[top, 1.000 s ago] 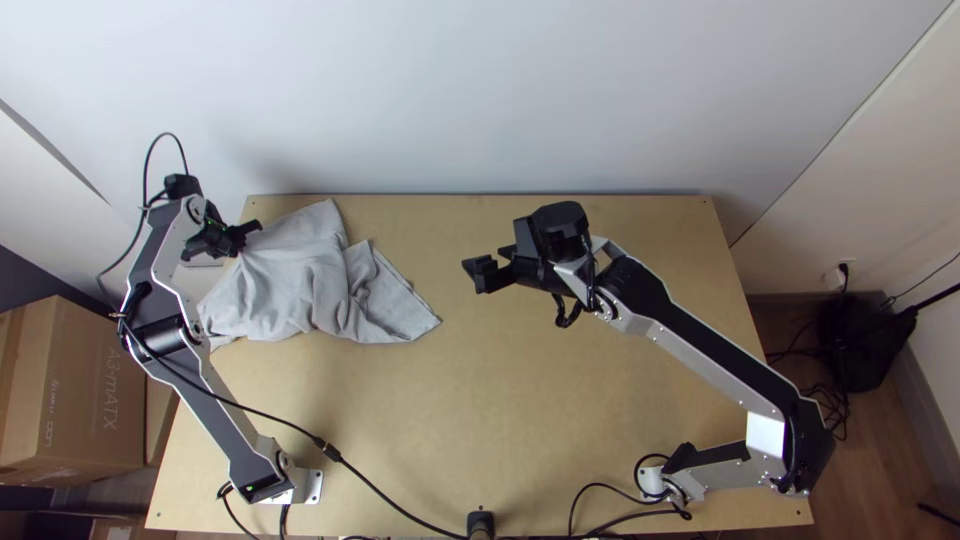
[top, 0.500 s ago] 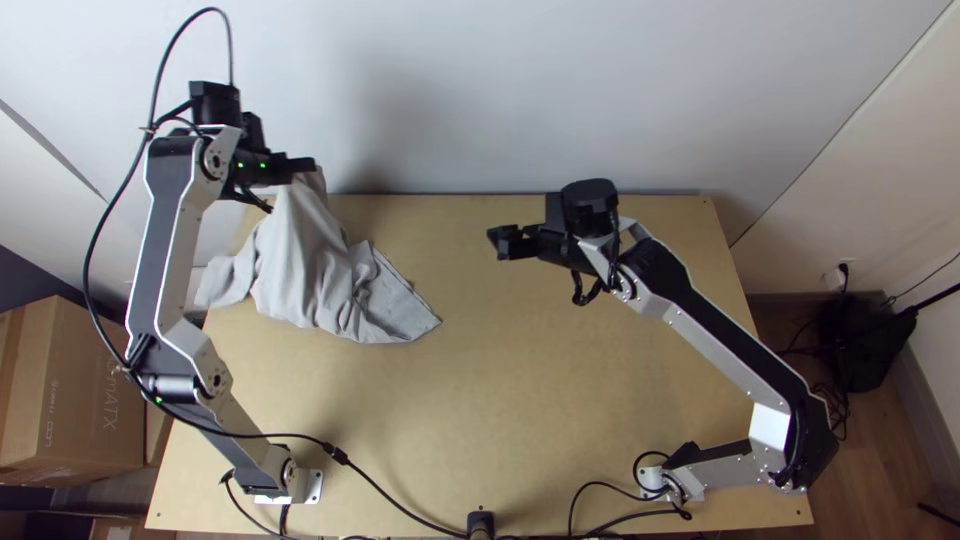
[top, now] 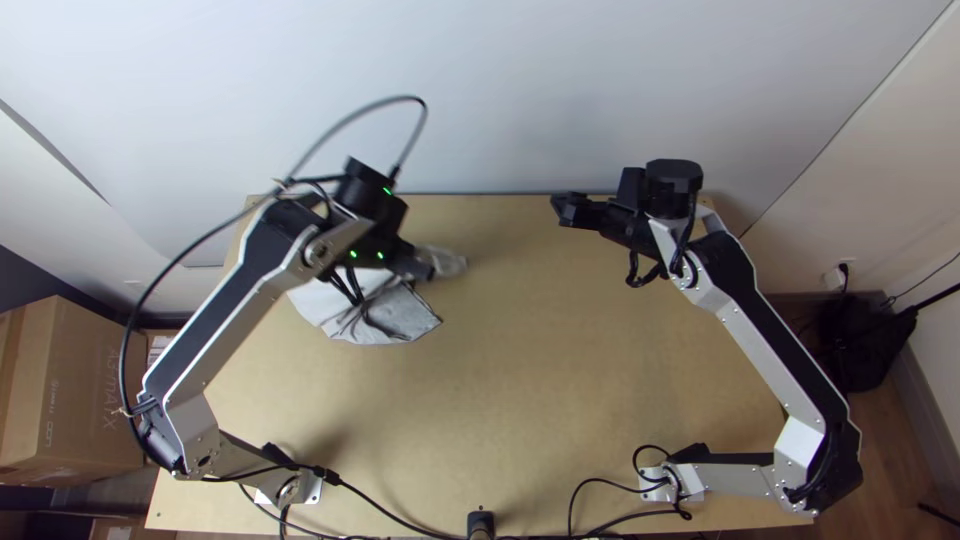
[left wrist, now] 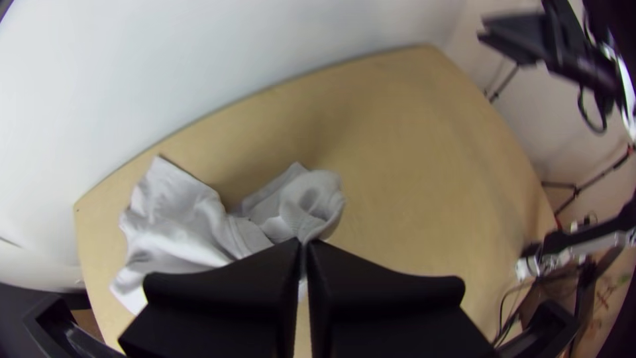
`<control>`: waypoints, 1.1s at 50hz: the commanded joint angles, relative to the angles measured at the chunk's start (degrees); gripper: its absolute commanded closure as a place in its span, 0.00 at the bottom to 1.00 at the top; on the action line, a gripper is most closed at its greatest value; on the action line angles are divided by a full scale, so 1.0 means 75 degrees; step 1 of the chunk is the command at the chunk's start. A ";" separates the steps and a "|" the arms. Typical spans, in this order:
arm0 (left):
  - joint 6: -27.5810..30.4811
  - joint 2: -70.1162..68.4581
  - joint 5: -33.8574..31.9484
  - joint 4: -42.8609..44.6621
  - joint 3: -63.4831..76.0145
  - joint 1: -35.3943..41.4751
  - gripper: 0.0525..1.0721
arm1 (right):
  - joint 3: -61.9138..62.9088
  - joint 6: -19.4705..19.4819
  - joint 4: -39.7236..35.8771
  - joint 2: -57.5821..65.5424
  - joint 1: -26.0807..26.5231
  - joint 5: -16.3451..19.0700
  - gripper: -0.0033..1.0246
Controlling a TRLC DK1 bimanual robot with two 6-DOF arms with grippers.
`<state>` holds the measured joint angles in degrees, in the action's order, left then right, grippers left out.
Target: Fold the t-shirt
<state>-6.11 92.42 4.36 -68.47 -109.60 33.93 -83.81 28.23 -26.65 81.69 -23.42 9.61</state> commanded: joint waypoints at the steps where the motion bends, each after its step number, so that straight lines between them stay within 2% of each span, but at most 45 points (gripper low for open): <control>1: 0.0100 -0.0217 0.0028 0.0094 0.0797 0.0679 0.98 | 0.0499 0.0267 -0.0067 -0.0404 0.0427 0.0254 0.04; 11: -0.0017 -0.0018 -0.0054 0.0949 0.1594 0.2190 0.98 | 0.1272 0.0338 -0.0055 -0.1083 0.1435 0.0629 0.04; 19: -0.0310 0.0697 -0.0347 0.1582 0.1383 0.2940 0.98 | 0.1905 0.0338 -0.0067 -0.1576 0.2689 0.1204 0.04; 26: -0.0674 0.1423 -0.0570 0.2273 0.1008 0.3304 0.98 | 0.2421 0.0326 -0.0067 -0.1904 0.3861 0.1754 0.04; 33: -0.1072 0.2161 -0.0570 0.3188 0.0504 0.3491 0.98 | 0.2901 0.0326 -0.0102 -0.2208 0.4787 0.2024 0.04; 41: -0.1529 0.3415 -0.0710 0.3352 -0.0644 0.3608 0.98 | 0.3311 0.0314 -0.0114 -0.2455 0.5795 0.2422 0.04; 48: -0.1564 0.4072 -0.0956 0.3363 -0.1183 0.3890 0.97 | 0.3511 0.0291 -0.0137 -0.2490 0.6369 0.2704 0.04; 49: -0.1576 0.4154 -0.1015 0.3363 -0.1289 0.3901 0.92 | 0.3511 0.0279 -0.0137 -0.2478 0.6416 0.2715 0.04; 50: -0.1588 0.4200 -0.1050 0.3352 -0.1383 0.3948 0.83 | 0.3522 0.0267 -0.0137 -0.2466 0.6462 0.2739 0.04; 51: -0.1588 0.4224 -0.1062 0.3340 -0.1465 0.3983 0.69 | 0.3522 0.0267 -0.0137 -0.2455 0.6498 0.2762 0.04; 54: -0.1541 0.4224 -0.1285 0.3258 -0.1746 0.4019 0.14 | 0.3511 0.0256 -0.0114 -0.2396 0.6498 0.2786 0.04; 55: -0.1471 0.4236 -0.1378 0.3223 -0.1886 0.4030 0.02 | 0.3499 0.0256 -0.0102 -0.2373 0.6498 0.2786 0.04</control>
<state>-16.80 123.90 -3.36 -44.01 -118.32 62.81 -58.59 29.80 -27.55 63.83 24.77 29.58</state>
